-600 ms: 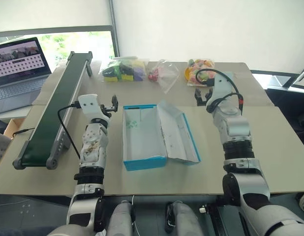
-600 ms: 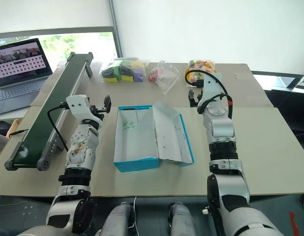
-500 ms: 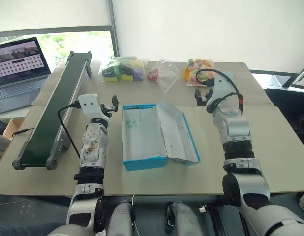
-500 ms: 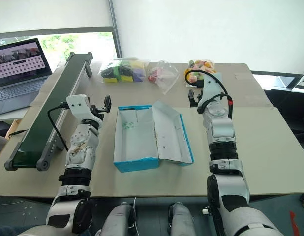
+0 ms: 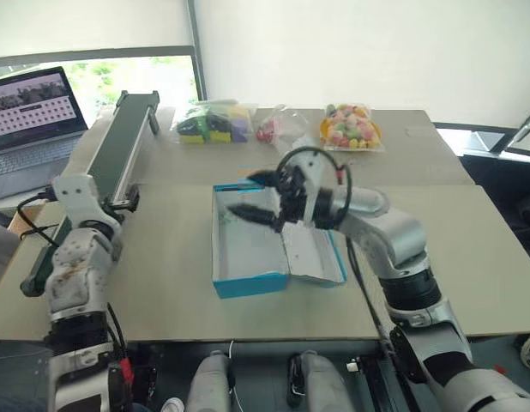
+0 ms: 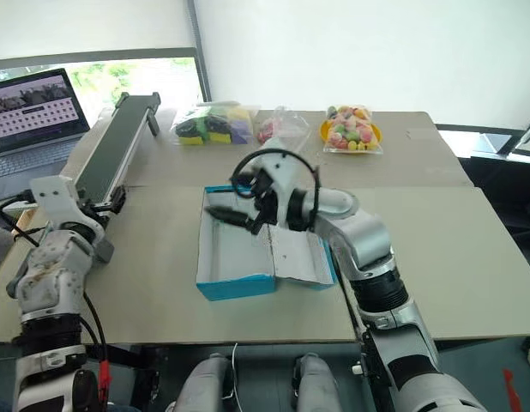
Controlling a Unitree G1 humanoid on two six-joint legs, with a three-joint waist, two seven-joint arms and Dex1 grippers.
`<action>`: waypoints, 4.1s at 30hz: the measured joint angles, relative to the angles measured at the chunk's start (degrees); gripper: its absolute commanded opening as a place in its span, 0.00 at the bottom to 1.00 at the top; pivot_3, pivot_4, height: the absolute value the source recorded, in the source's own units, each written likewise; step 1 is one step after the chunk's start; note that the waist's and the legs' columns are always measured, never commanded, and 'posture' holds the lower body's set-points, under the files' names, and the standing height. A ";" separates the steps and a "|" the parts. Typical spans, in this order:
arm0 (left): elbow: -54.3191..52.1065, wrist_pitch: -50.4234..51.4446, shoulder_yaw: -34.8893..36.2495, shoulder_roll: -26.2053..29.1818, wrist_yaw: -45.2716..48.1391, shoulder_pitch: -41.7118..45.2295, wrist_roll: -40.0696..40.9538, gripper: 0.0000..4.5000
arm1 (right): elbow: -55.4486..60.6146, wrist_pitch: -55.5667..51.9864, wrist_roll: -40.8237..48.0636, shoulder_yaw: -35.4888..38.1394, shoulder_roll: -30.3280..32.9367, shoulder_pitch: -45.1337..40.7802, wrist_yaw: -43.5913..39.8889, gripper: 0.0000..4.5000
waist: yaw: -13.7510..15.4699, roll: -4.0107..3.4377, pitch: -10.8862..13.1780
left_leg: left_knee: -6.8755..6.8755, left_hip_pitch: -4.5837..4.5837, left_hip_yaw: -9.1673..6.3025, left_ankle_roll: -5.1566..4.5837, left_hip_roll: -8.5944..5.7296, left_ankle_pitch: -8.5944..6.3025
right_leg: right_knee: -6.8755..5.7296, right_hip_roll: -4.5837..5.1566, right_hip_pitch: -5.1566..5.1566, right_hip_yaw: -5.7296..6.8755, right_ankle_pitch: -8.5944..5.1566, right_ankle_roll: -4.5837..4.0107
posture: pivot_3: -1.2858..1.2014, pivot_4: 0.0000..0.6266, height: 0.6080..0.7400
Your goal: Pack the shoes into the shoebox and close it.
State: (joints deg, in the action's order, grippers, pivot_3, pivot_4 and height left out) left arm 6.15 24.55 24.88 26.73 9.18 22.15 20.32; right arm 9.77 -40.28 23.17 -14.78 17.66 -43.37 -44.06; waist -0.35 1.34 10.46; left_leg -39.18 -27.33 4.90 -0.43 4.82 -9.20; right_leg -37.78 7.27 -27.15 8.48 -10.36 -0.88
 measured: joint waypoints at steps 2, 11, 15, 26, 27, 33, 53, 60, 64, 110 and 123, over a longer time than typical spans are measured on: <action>0.33 1.95 0.71 1.54 0.66 -1.94 0.09 0.98 | 0.13 0.21 -1.53 -3.09 0.95 2.01 -0.90 1.00 | 0.16 0.01 -0.01 | 0.01 -0.02 0.05 0.00 -0.01 0.00 | 0.12 0.00 0.03 0.01 0.01 0.01 | 0.52 0.24 0.55; -0.17 5.89 3.99 2.77 0.92 -5.35 1.44 0.98 | -4.67 1.30 -6.34 -4.77 -0.77 4.81 2.40 1.00 | 0.84 0.03 0.00 | 0.08 -0.04 0.17 0.06 -0.02 -0.03 | 0.15 0.09 -0.01 0.07 0.01 0.02 | 0.52 0.24 0.55; -0.71 6.58 4.46 2.77 0.58 -6.25 1.64 0.98 | -5.43 1.31 -7.14 -4.70 -1.90 6.00 3.70 1.00 | 0.93 0.04 0.00 | 0.11 -0.05 0.23 0.05 -0.02 -0.03 | 0.16 0.09 -0.03 0.06 0.01 0.02 | 0.52 0.24 0.55; -0.67 6.88 4.34 3.01 0.83 -6.02 1.73 0.98 | -5.80 1.01 -7.97 -1.43 -5.19 5.93 9.53 1.00 | 1.02 0.04 0.01 | 0.11 -0.05 0.25 0.07 -0.02 -0.03 | 0.17 0.08 -0.03 0.06 0.01 0.02 | 0.52 0.24 0.55; -0.67 7.00 4.25 3.17 0.83 -5.96 1.70 0.98 | -5.80 0.95 -7.94 -1.12 -5.27 5.93 9.68 1.00 | 1.01 0.03 0.01 | 0.11 -0.05 0.26 0.07 -0.02 -0.03 | 0.17 0.08 -0.03 0.06 0.01 0.02 | 0.52 0.24 0.55; -0.69 8.27 3.72 3.30 0.35 -6.00 1.11 0.98 | -5.80 0.78 -7.92 0.11 -5.96 5.98 10.97 1.00 | 0.98 0.03 0.01 | 0.12 -0.04 0.25 0.07 -0.01 -0.03 | 0.16 0.08 -0.03 0.07 0.01 0.02 | 0.52 0.24 0.55; 3.75 6.41 3.07 4.08 -0.76 -3.29 -1.21 0.98 | -5.64 -0.56 -8.40 0.12 -7.39 6.44 13.25 1.00 | 1.01 0.03 0.01 | 0.16 -0.04 0.24 0.07 -0.02 -0.03 | 0.18 0.08 -0.05 0.07 0.01 0.02 | 0.52 0.24 0.55; 4.67 5.57 2.64 3.46 -0.95 -2.93 -1.24 0.98 | -5.68 -0.46 -8.51 0.12 -7.42 6.42 13.41 1.00 | 0.97 0.03 0.01 | 0.17 -0.04 0.25 0.07 -0.02 -0.03 | 0.19 0.08 -0.05 0.07 0.01 0.02 | 0.52 0.24 0.55; 4.89 5.38 2.50 3.24 -0.94 -2.93 -1.24 0.98 | -5.71 -0.36 -8.51 0.14 -7.83 6.42 13.66 1.00 | 0.97 0.03 0.01 | 0.17 -0.04 0.25 0.07 -0.02 -0.03 | 0.19 0.08 -0.05 0.07 0.01 0.02 | 0.52 0.24 0.55; -18.72 17.01 -7.08 -9.18 8.92 -1.34 26.62 0.61 | -18.27 -21.98 17.91 31.34 -22.96 -9.37 36.81 1.00 | -0.02 0.21 0.13 | 0.20 -0.05 0.11 -0.04 0.01 0.10 | 0.15 -0.15 0.02 0.08 0.02 0.02 | 0.52 0.24 0.55; -18.52 16.95 -8.82 -9.17 9.44 -0.75 25.79 0.61 | -21.19 -21.14 21.62 28.05 -23.16 -10.01 42.29 1.00 | -0.30 0.20 0.14 | 0.19 -0.08 0.13 -0.06 -0.02 0.11 | 0.19 -0.13 0.03 0.04 0.03 0.02 | 0.52 0.24 0.55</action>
State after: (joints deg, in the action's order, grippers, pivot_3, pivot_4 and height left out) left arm -12.37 41.50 16.06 17.56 18.62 21.40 46.12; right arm -11.41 -61.43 44.80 13.26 -5.50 -53.38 -1.77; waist -0.65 1.55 10.60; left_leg -38.99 -27.40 5.02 -0.49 4.81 -9.09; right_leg -37.59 7.15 -27.11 8.53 -10.33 -0.85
